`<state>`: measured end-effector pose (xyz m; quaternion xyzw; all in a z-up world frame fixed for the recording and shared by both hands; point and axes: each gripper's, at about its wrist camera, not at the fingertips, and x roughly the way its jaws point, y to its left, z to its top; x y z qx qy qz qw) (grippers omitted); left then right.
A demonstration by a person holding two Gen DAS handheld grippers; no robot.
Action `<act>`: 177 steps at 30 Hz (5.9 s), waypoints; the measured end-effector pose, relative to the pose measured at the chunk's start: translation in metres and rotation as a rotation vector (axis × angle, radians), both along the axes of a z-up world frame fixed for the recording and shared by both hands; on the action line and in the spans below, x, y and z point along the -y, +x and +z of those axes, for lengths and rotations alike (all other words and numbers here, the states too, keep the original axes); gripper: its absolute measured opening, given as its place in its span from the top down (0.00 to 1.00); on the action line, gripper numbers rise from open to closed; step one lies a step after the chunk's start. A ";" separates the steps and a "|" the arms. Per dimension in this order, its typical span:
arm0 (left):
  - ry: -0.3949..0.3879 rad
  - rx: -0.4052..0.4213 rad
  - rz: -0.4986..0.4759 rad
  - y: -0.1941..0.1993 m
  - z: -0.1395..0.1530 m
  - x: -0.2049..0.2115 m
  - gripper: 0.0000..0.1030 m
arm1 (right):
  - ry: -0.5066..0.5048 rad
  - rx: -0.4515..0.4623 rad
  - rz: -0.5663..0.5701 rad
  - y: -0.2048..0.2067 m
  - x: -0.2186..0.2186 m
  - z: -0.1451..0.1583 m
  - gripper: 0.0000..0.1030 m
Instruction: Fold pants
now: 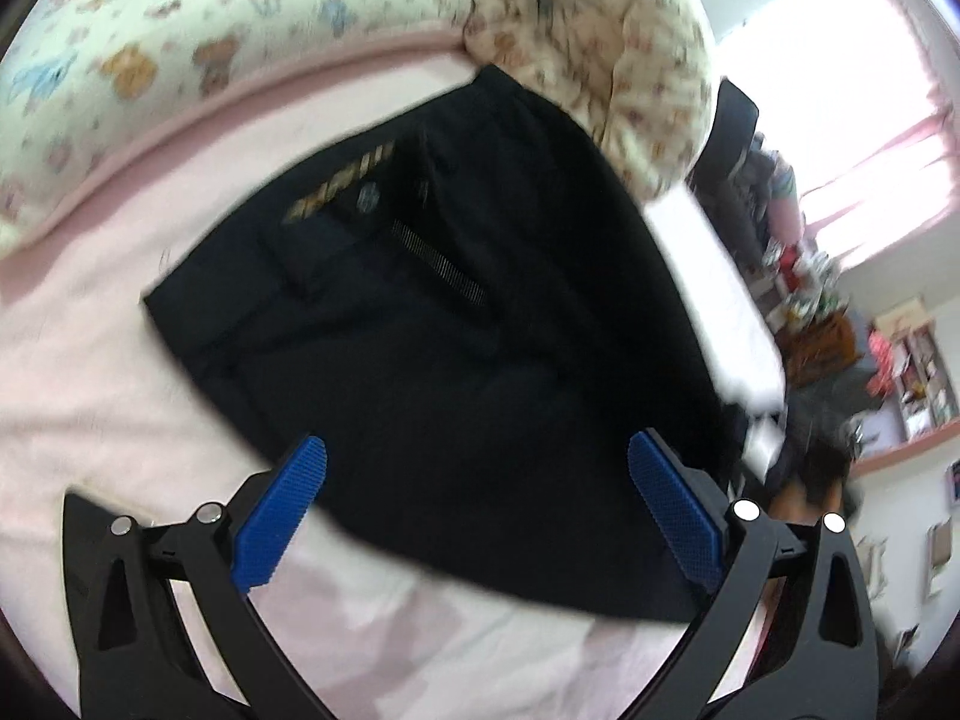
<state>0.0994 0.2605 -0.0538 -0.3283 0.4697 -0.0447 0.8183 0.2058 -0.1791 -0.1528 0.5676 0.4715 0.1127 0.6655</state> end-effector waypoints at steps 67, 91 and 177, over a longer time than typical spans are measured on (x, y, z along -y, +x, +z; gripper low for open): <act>0.242 -0.349 0.231 -0.031 -0.040 0.031 0.10 | 0.029 -0.304 -0.248 -0.191 0.173 -0.041 0.64; 0.233 -0.525 -0.170 -0.145 -0.062 0.237 0.08 | -0.067 -0.343 -0.505 -0.188 0.299 -0.072 0.97; 0.239 -0.552 -0.318 -0.140 -0.073 0.289 0.07 | -0.006 -0.314 -0.239 -0.227 0.380 -0.055 0.48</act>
